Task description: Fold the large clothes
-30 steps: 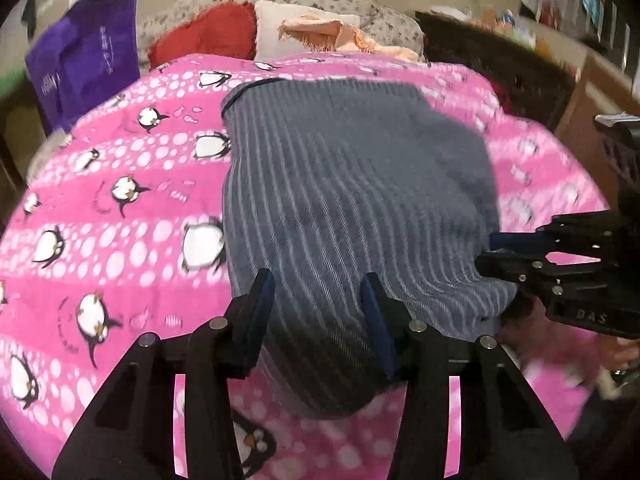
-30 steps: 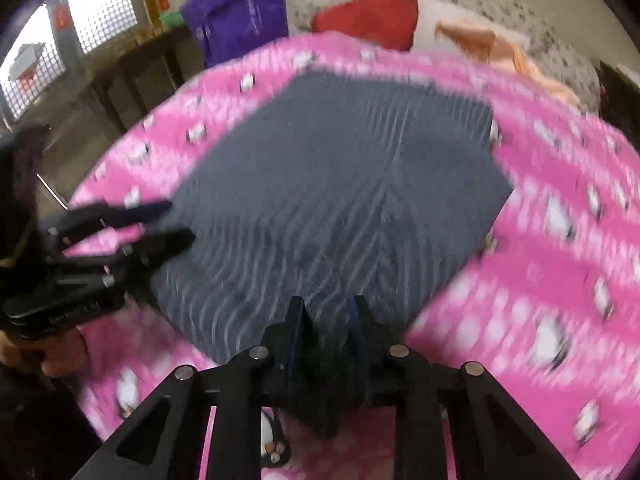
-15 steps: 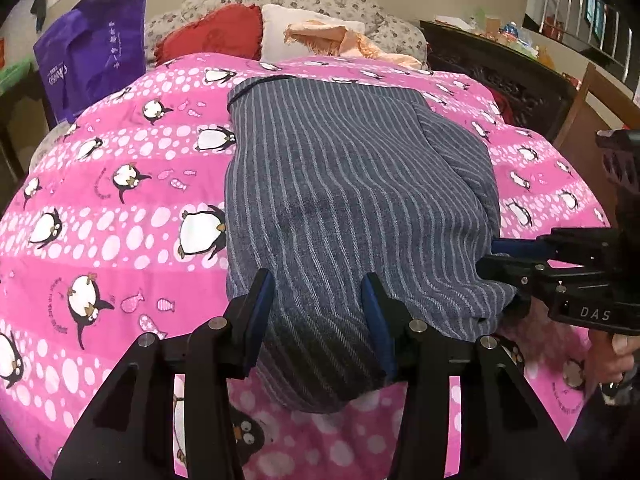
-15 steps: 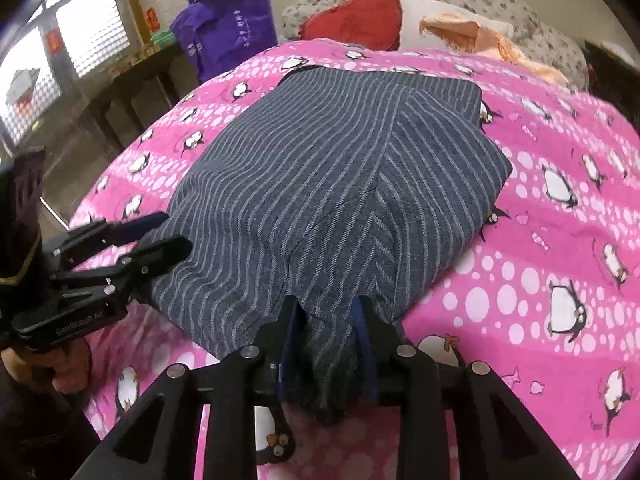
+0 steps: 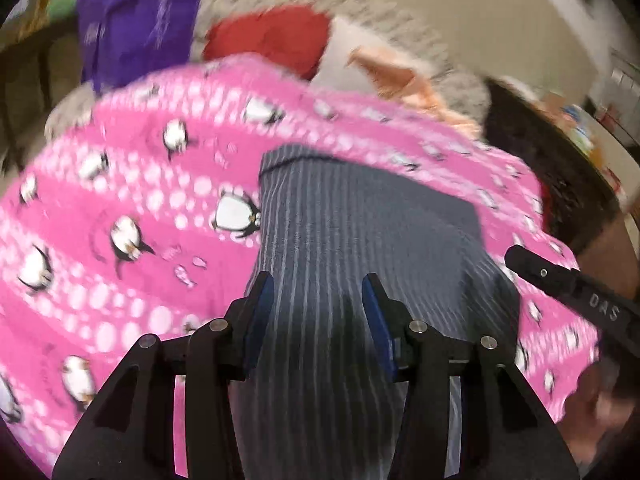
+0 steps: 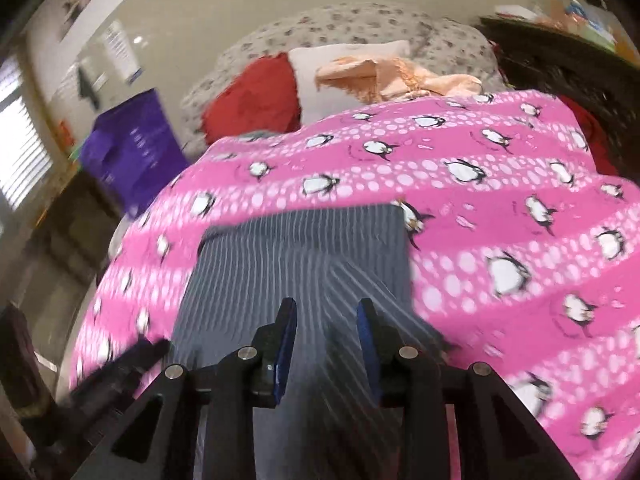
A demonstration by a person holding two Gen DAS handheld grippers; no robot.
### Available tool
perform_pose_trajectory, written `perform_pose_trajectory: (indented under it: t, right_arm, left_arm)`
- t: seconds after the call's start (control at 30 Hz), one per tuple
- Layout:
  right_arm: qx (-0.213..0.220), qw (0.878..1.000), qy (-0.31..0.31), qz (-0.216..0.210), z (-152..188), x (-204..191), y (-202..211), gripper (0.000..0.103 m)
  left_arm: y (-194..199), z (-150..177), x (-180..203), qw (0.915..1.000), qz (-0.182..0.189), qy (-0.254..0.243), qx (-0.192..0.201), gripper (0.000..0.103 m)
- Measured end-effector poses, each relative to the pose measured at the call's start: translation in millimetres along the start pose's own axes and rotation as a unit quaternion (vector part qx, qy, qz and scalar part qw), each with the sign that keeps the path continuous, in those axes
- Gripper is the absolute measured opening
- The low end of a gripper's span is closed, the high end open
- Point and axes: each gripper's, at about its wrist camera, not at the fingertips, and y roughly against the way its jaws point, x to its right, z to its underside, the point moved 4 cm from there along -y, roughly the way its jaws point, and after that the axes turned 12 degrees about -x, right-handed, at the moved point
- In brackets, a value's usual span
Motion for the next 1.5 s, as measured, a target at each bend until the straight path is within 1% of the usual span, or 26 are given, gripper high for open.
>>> perform_pose_trajectory:
  t: [0.07,0.13,0.17,0.23,0.27,0.33,0.4,0.43,0.47,0.53,0.57,0.6,0.67,0.7,0.73,0.8,0.83,0.9,0.93,0.97,1.03,1.1,1.13,1.23,1.3,1.5]
  right_arm:
    - [-0.01,1.0,-0.003,0.007,-7.1,-6.2,-25.0,0.03]
    - [-0.027,0.999,0.005,0.034,-6.4,-3.1,-51.2,0.03]
    - [-0.037,0.998,0.006,0.042,-1.4,0.1,-65.4,0.03]
    - [-0.04,0.998,0.008,0.041,10.1,8.3,-82.5,0.031]
    - [-0.022,0.999,0.01,0.035,13.2,10.1,-82.3,0.032]
    - [-0.022,0.999,0.011,0.036,12.6,9.9,-83.3,0.033]
    - [-0.026,0.998,0.02,0.045,11.5,7.4,-85.7,0.035]
    - [-0.027,0.998,0.022,0.048,11.1,6.4,-85.9,0.035]
    - [-0.027,0.998,0.021,0.046,12.2,8.7,-86.4,0.036]
    - [-0.038,0.998,0.019,0.037,10.9,12.4,-87.3,0.038]
    - [-0.05,0.998,0.023,0.031,12.6,14.4,-84.9,0.039]
    - [-0.058,0.998,0.028,0.029,13.8,15.7,-76.8,0.039]
    - [-0.042,0.998,0.035,0.043,18.8,19.3,-47.4,0.039]
    - [-0.032,0.998,0.043,0.046,22.7,21.1,-31.8,0.039]
    - [-0.023,0.997,0.053,0.046,27.9,23.3,-15.8,0.039]
    - [-0.01,0.996,0.077,0.048,45.2,29.0,19.2,0.039]
    - [-0.005,0.994,0.096,0.051,59.0,31.6,37.8,0.041]
    - [-0.005,0.991,0.116,0.066,80.3,36.2,58.8,0.047]
    - [-0.005,0.99,0.122,0.072,91.1,39.2,68.0,0.048]
    - [-0.004,0.989,0.127,0.073,103.0,41.4,76.9,0.049]
    - [-0.004,0.989,0.13,0.072,120.7,44.2,89.9,0.049]
    - [-0.012,0.989,0.127,0.071,133.0,46.7,96.5,0.049]
    - [-0.018,0.989,0.125,0.072,138.4,48.8,98.1,0.049]
    - [-0.018,0.991,0.113,0.066,146.6,53.1,102.0,0.049]
    - [-0.014,0.992,0.106,0.064,147.9,54.1,105.3,0.049]
    - [-0.003,0.991,0.115,0.065,147.2,47.5,113.7,0.049]
  left_arm:
    - [-18.2,2.6,2.1,0.9998,-0.015,-0.001,-0.015,0.045]
    - [-28.8,10.9,0.3,0.9994,-0.027,-0.009,-0.022,0.046]
    - [-31.9,14.5,-1.9,0.9994,-0.024,-0.009,-0.022,0.046]
    - [-33.3,21.1,-4.1,0.9998,-0.013,-0.006,-0.011,0.046]
    - [-32.4,25.0,-2.1,0.9998,-0.019,-0.01,0.002,0.047]
    - [-33.0,27.3,3.0,0.999,-0.037,-0.022,0.017,0.048]
    - [-33.4,28.6,8.5,0.9981,-0.049,-0.029,0.022,0.053]
    - [-35.1,27.6,10.2,0.998,-0.049,-0.035,0.019,0.058]
    - [-36.8,27.4,11.7,0.9979,-0.048,-0.041,0.014,0.064]
    - [-41.1,23.7,13.7,0.9974,-0.05,-0.053,0.001,0.07]
    - [-41.6,22.7,14.6,0.9971,-0.05,-0.058,-0.006,0.071]
    - [-40.6,21.3,14.3,0.9964,-0.052,-0.063,-0.02,0.071]
    - [-33.3,22.4,14.0,0.9949,-0.057,-0.072,-0.042,0.071]
    - [-25.2,25.1,12.4,0.9932,-0.073,-0.075,-0.05,0.072]
    - [-15.3,30.4,12.7,0.9921,-0.084,-0.079,-0.049,0.072]
    - [11.4,45.8,16.2,0.9902,-0.097,-0.095,-0.033,0.072]
    - [22.9,53.2,18.6,0.9888,-0.105,-0.103,-0.022,0.072]
    - [44.9,70.5,25.6,0.9843,-0.128,-0.121,-0.003,0.073]
    - [50.8,76.8,28.0,0.9825,-0.137,-0.125,0.0,0.078]
    - [56.8,82.9,30.0,0.9812,-0.145,-0.127,0.005,0.081]
    - [65.9,93.6,34.0,0.9807,-0.153,-0.121,0.011,0.081]
    - [69.5,101.5,35.8,0.9838,-0.148,-0.102,-0.005,0.082]
    - [71.0,103.6,37.3,0.9861,-0.137,-0.093,-0.012,0.082]
    - [75.9,108.8,43.2,0.9926,-0.085,-0.081,-0.029,0.082]
    - [79.8,109.0,47.6,0.9929,-0.082,-0.082,-0.028,0.082]
    - [84.7,110.4,52.6,0.9929,-0.08,-0.08,-0.036,0.082]
